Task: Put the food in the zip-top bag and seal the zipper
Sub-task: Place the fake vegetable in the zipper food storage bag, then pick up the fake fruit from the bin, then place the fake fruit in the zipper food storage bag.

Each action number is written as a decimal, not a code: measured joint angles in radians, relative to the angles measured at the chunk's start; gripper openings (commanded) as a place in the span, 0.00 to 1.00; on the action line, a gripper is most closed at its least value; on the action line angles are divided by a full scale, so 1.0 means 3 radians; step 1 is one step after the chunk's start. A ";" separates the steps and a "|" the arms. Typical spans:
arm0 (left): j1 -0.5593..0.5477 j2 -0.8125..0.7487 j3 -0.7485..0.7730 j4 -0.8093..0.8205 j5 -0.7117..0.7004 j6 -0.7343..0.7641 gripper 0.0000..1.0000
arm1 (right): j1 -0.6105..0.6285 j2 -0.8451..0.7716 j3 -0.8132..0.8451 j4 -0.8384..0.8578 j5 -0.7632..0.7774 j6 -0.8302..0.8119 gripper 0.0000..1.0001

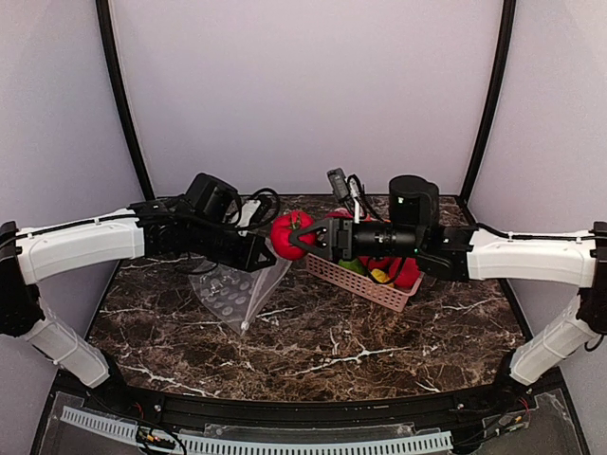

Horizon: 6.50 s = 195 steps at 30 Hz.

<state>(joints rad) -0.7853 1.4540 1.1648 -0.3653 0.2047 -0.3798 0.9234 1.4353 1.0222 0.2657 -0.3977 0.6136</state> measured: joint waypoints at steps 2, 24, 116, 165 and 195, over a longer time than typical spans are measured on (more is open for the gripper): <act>-0.0041 0.0000 0.0000 0.0020 0.0042 -0.0058 0.01 | 0.0058 0.0061 -0.0022 0.0230 -0.0128 0.0046 0.61; -0.0051 -0.0197 -0.0186 0.0271 0.0225 -0.0594 0.01 | 0.0132 0.0365 -0.0366 0.0710 0.0243 0.0225 0.59; 0.0084 -0.0750 -0.0301 0.0034 -0.0025 -0.0406 0.01 | -0.1097 -0.0570 -0.0027 -0.2988 0.1942 -0.0389 0.93; 0.0085 -0.0753 -0.0320 0.0033 -0.0014 -0.0443 0.01 | -0.1278 0.0090 -0.0104 -0.2552 0.1700 -0.0867 0.73; 0.0085 -0.0753 -0.0306 -0.0103 0.0069 -0.0404 0.01 | -0.0198 -0.0758 -0.0134 -0.0958 0.0256 -0.0343 0.71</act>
<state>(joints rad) -0.7597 1.2282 1.0729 -0.3962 0.2253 -0.5011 0.8639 1.2079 0.9821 -0.0216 -0.3210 0.5106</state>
